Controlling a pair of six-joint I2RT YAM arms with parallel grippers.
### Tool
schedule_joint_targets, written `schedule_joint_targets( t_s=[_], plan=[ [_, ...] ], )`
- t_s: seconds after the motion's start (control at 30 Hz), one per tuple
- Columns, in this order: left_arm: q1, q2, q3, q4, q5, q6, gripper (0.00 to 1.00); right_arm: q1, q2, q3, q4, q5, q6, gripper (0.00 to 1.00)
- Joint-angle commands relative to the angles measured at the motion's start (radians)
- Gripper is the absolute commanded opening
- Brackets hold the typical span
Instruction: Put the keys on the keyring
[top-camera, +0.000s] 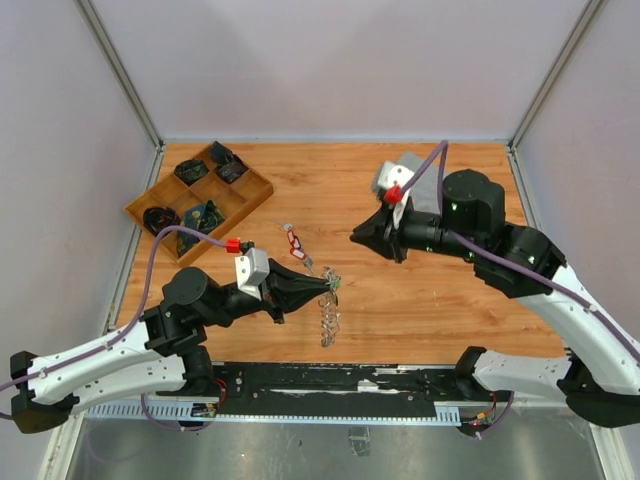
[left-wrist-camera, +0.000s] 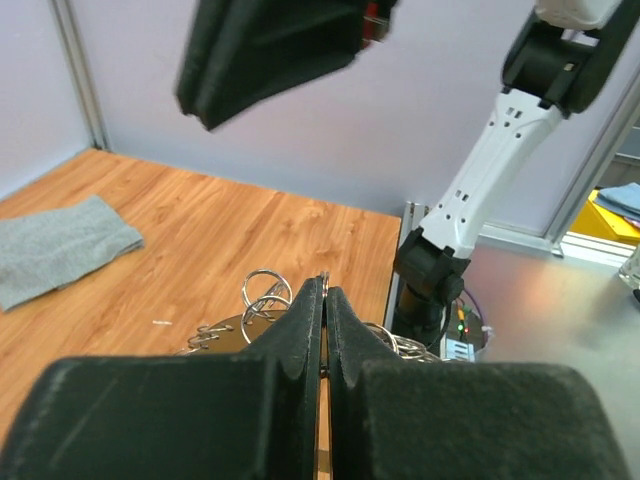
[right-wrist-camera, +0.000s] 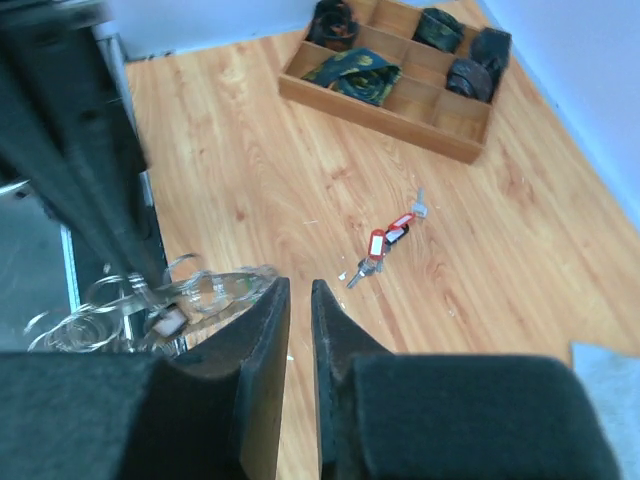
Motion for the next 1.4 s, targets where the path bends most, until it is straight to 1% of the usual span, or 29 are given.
schedule_joint_targets(
  t_s=[0.0,0.07,0.13,0.23,0.3,0.4,0.5,0.57,0.67,0.8,0.93,1.13,1.37],
  plan=[
    [0.036,-0.011,-0.027,0.106,0.019,-0.049,0.01,-0.212,-0.045,-0.106,0.213,-0.267,0.233,0.18],
    [0.063,-0.014,-0.04,0.138,0.041,-0.062,0.01,-0.248,-0.075,-0.149,0.256,-0.327,0.251,0.23],
    [0.108,-0.016,-0.06,0.183,0.079,-0.09,0.01,-0.254,-0.114,-0.208,0.317,-0.365,0.259,0.27],
    [0.177,-0.017,-0.099,0.293,0.162,-0.16,0.01,-0.254,-0.184,-0.332,0.476,-0.424,0.289,0.3],
    [0.216,-0.018,-0.134,0.389,0.204,-0.212,0.01,-0.254,-0.228,-0.429,0.62,-0.44,0.336,0.3],
    [0.262,-0.013,-0.182,0.517,0.247,-0.278,0.01,-0.254,-0.266,-0.558,0.784,-0.437,0.378,0.3],
    [0.277,-0.005,-0.195,0.587,0.265,-0.3,0.0,-0.253,-0.281,-0.642,0.966,-0.45,0.431,0.3],
    [0.276,-0.003,-0.196,0.607,0.271,-0.305,0.01,-0.248,-0.274,-0.665,1.025,-0.464,0.428,0.3],
    [0.276,-0.001,-0.194,0.615,0.275,-0.305,0.01,-0.213,-0.257,-0.669,1.055,-0.478,0.379,0.29],
    [0.276,0.0,-0.19,0.628,0.282,-0.304,0.01,-0.143,-0.232,-0.672,1.066,-0.451,0.312,0.27],
    [0.277,-0.005,-0.188,0.627,0.279,-0.298,0.01,-0.114,-0.237,-0.683,1.097,-0.414,0.296,0.22],
    [0.277,0.0,-0.185,0.628,0.286,-0.295,0.0,-0.088,-0.247,-0.665,1.046,-0.393,0.261,0.18],
    [0.276,0.0,-0.179,0.636,0.289,-0.289,0.01,-0.028,-0.212,-0.642,0.98,-0.386,0.225,0.25]
  ],
)
